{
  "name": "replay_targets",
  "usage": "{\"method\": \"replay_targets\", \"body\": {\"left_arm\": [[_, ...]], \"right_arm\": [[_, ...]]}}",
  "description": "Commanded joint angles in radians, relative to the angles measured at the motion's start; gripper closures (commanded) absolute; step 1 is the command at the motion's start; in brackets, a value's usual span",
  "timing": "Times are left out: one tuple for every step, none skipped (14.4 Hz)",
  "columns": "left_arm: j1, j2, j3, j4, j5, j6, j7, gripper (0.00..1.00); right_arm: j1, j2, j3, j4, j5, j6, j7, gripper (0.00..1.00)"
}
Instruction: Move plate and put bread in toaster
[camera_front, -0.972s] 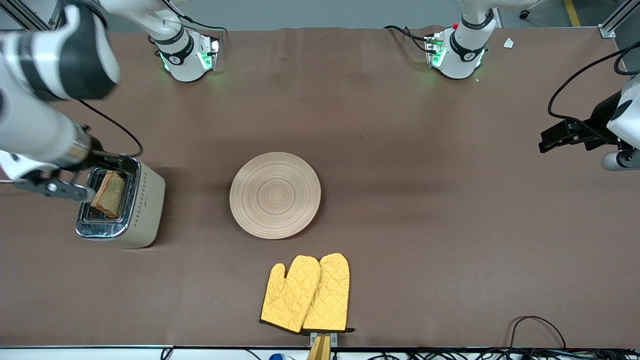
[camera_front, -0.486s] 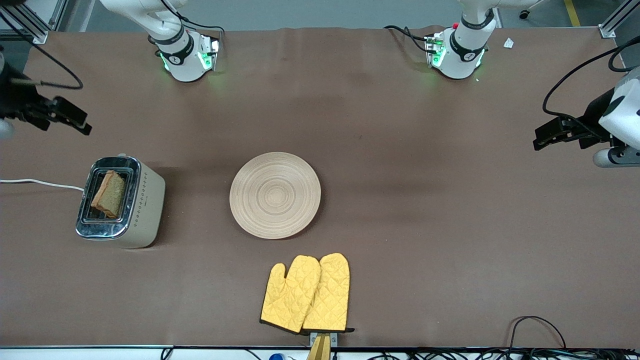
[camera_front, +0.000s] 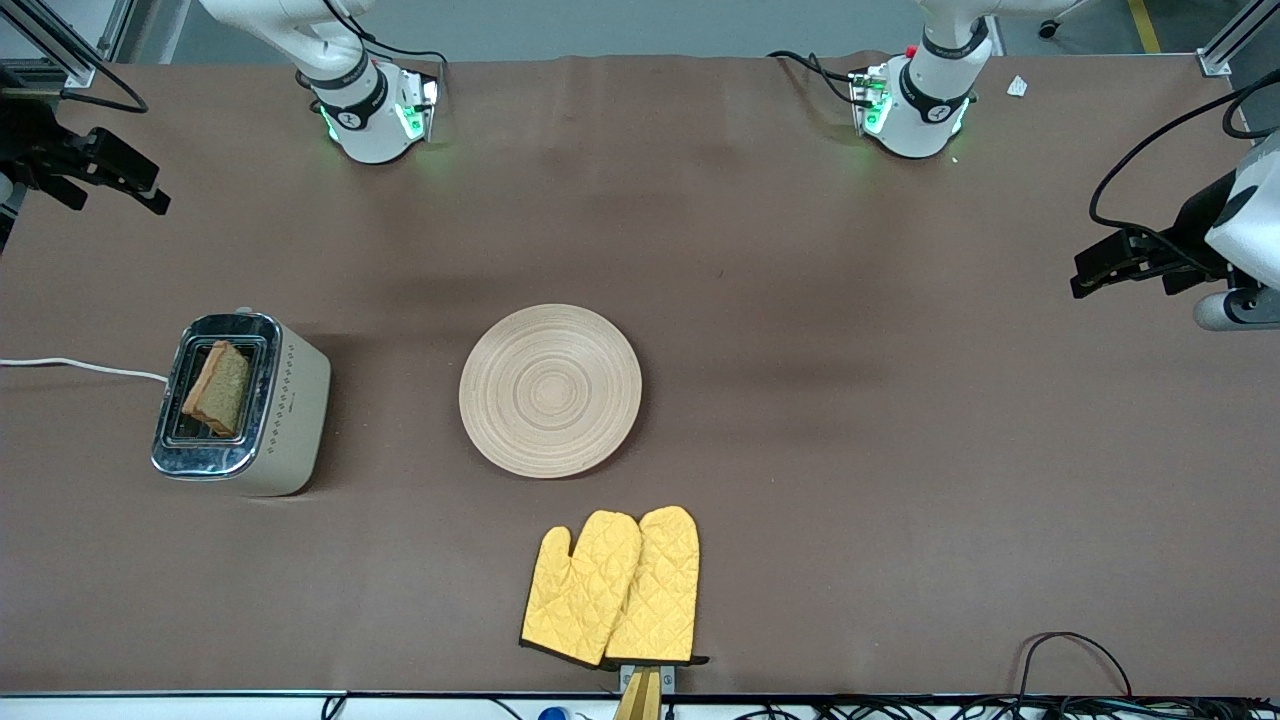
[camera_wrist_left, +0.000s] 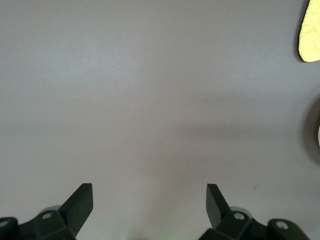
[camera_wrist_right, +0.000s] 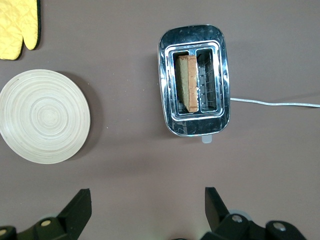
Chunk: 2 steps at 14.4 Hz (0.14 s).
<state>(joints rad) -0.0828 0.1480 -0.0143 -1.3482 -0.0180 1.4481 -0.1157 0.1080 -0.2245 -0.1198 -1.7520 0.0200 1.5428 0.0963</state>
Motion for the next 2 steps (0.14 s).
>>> {"method": "replay_targets", "body": {"left_arm": [[0.0, -0.013, -0.003, 0.003, -0.01, -0.018, -0.009, 0.0], [0.0, -0.013, -0.003, 0.003, -0.01, -0.018, -0.009, 0.0]], "right_arm": [[-0.016, 0.019, 0.005, 0.028, 0.018, -0.016, -0.015, 0.0], [-0.014, 0.019, 0.005, 0.031, 0.018, -0.012, -0.02, 0.0]]}}
